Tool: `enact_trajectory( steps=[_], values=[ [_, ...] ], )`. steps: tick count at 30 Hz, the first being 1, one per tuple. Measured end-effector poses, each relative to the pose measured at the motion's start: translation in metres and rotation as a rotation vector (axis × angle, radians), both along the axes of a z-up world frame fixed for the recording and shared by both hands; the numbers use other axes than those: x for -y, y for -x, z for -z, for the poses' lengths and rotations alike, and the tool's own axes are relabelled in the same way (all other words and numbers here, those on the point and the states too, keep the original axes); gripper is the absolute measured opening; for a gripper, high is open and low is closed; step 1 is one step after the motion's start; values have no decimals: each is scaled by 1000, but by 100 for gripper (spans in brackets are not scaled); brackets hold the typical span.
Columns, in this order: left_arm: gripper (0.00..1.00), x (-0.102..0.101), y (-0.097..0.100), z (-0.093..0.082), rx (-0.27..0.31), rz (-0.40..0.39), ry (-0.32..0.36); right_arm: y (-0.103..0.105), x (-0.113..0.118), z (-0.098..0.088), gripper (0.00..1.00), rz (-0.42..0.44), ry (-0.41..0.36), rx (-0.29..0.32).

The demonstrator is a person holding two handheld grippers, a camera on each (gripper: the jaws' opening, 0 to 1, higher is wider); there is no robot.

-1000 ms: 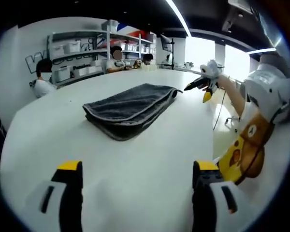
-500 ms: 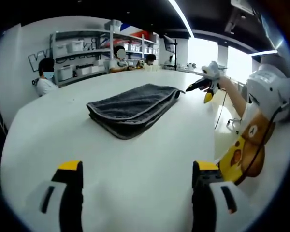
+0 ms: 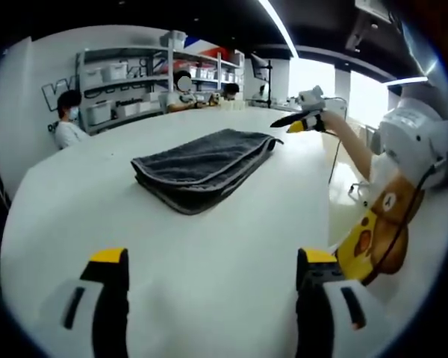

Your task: Fold the towel on the table until its edges align and the towel forms a compact rectangular stack.

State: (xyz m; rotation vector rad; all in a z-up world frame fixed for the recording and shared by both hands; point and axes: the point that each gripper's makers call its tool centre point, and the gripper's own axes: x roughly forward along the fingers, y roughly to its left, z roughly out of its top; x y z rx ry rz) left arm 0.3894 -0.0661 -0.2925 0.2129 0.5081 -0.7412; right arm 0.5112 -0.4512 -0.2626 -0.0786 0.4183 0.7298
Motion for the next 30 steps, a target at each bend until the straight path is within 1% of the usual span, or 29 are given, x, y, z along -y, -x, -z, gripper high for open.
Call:
enact_trajectory(
  steps=[2, 6, 10, 13, 16, 22, 30],
  values=[
    [98, 1, 0, -1, 3, 2, 1, -7, -2, 0, 83, 4, -4, -5],
    [98, 2, 1, -1, 4, 7, 1, -17, -7, 3, 78, 8, -50, -31],
    [98, 2, 1, -1, 6, 6, 2, -25, -7, 13, 76, 18, -38, -68],
    [98, 3, 1, -2, 10, 7, 3, -30, -5, 19, 71, 33, -33, -81],
    [98, 3, 2, -3, 13, 7, 5, -37, 0, 22, 67, 59, -59, -96],
    [97, 4, 4, -4, 15, 9, 9, -49, 7, 27, 61, 106, -115, -100],
    [97, 5, 3, -5, 16, 12, 11, -55, 11, 39, 57, 134, -166, -132]
  ],
)
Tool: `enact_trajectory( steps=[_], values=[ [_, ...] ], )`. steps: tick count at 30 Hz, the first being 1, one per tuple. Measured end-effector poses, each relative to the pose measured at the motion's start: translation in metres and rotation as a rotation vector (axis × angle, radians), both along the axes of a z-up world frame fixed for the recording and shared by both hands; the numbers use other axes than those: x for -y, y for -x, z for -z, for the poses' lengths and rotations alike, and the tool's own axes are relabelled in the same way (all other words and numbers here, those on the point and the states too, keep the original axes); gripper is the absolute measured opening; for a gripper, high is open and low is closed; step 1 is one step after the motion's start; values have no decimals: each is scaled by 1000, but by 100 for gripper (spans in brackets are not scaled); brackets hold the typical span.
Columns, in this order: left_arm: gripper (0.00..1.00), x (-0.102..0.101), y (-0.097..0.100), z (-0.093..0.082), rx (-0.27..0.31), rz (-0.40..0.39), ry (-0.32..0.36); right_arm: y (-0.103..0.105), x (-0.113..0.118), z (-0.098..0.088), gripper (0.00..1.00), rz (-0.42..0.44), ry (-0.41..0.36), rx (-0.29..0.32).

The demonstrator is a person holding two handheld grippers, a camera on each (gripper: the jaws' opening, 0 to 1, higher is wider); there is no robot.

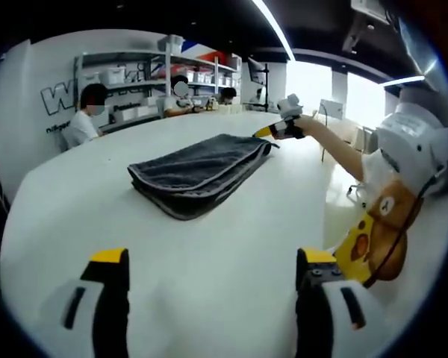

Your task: Fold the towel on the table until its edges align and the towel forms a compact rectangular stack.

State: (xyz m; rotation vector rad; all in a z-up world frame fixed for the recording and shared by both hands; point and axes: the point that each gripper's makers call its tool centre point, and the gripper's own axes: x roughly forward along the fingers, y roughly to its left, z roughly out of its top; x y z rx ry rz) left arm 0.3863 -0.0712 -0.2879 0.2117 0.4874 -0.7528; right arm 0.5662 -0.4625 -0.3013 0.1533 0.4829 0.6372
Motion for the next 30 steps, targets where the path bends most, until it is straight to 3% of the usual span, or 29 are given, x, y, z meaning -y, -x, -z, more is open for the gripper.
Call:
enact_trajectory(
  steps=[5, 9, 20, 24, 30],
  values=[
    [97, 0, 0, 1, -3, -4, 0, -2, -4, 3, 55, 11, -45, -15],
    [97, 1, 0, 1, -3, -3, 2, -8, -4, 0, 50, 26, -150, -32],
    [97, -2, 0, 2, -8, -13, 4, -7, -8, 4, 47, 37, -197, -52],
    [97, -1, 1, 2, -10, -6, 1, -9, -13, 1, 45, 55, -317, -81],
    [97, -1, 2, 2, -12, -4, 1, -11, -11, 6, 40, 87, -327, -97]
  ],
)
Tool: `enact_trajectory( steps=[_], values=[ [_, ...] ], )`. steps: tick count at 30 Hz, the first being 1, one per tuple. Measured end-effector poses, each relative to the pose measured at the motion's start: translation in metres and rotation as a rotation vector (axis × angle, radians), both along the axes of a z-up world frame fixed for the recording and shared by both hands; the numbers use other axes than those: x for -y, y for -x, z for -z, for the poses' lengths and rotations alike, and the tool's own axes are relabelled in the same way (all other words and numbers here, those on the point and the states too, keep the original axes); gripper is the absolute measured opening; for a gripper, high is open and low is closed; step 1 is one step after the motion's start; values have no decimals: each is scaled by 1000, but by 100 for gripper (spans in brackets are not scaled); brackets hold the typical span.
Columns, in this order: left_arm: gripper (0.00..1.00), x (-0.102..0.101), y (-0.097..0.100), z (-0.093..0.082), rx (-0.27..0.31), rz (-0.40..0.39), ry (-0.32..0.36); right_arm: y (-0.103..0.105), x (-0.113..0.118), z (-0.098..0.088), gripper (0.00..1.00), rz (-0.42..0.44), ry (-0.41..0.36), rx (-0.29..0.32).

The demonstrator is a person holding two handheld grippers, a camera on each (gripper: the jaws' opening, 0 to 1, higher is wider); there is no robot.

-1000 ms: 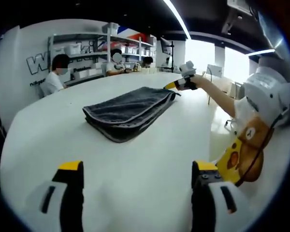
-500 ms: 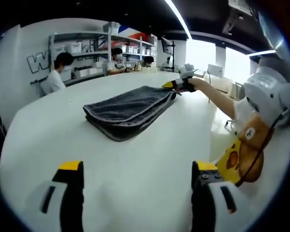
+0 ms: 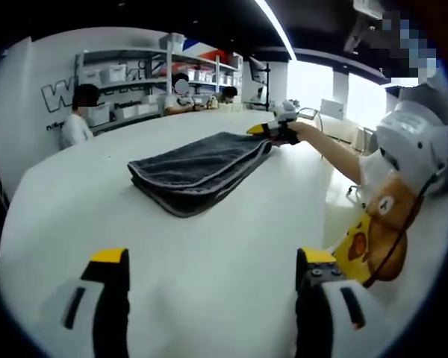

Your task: Fold the towel on the table until its edges align and the towel forms a compact rectangular stack.

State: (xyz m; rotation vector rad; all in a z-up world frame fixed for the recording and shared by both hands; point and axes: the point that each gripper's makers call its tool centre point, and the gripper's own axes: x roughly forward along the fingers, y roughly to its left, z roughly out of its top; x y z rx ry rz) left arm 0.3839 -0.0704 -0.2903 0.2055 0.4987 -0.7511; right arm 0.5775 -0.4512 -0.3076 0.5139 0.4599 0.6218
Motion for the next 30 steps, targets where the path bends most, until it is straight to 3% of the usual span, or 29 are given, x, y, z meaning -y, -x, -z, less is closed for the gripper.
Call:
enact_trajectory(
  steps=[2, 8, 12, 14, 17, 30],
  values=[
    [97, -1, 0, 1, -2, -2, 0, 5, -8, -10, 40, 3, -5, 0],
    [97, 0, 0, 2, -6, -4, 5, 4, -8, -10, 37, 13, 15, -6],
    [97, 1, 1, 3, -7, 0, 6, 4, -6, -6, 36, 16, 41, -12],
    [97, 1, 1, 3, -7, 1, 8, -1, -4, 9, 35, 8, 56, -18],
    [97, 0, 1, 3, -6, -5, 9, -7, 0, 8, 34, -2, 45, -21],
    [97, -3, 2, 4, -3, -17, 25, 1, 0, 10, 15, -50, 66, -29]
  ],
)
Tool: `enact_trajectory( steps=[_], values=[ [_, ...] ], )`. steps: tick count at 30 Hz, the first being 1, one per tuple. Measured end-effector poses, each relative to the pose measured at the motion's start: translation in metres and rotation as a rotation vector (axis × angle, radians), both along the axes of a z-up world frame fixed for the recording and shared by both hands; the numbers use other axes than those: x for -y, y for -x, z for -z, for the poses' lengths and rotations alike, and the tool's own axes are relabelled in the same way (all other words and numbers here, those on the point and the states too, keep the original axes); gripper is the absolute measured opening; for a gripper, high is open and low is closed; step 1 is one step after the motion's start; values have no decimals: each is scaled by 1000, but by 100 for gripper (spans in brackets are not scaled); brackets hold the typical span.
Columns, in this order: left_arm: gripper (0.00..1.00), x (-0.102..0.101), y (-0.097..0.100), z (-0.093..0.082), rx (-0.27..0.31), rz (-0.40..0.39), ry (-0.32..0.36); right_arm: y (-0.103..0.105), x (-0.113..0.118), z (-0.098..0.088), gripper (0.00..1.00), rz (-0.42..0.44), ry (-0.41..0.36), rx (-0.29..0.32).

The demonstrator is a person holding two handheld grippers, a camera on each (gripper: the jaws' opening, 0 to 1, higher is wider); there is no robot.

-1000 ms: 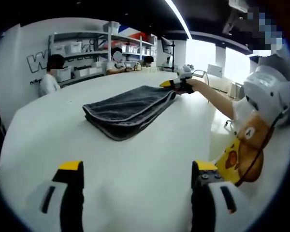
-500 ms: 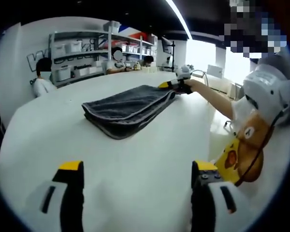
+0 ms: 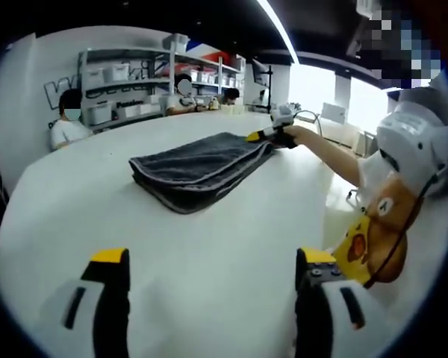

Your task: Fold the towel on the table until its edges align and the towel forms a compact rectangular stack.

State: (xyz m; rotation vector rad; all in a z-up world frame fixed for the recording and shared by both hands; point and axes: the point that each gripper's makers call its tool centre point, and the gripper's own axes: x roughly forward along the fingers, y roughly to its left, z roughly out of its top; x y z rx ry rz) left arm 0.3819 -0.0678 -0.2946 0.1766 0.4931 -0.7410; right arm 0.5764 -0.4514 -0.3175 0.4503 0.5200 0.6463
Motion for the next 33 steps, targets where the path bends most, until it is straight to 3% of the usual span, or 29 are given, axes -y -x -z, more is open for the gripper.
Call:
enact_trajectory(
  steps=[4, 15, 33],
  values=[
    [97, -1, 0, -1, 3, -7, 6, 2, 1, -4, 10, -11, 33, 25],
    [96, 0, 1, 1, 3, -6, 16, -3, 11, 3, 8, 4, 82, 45],
    [96, 2, -1, 2, 0, 3, 11, 6, 55, 1, 8, 111, 115, 45]
  ],
)
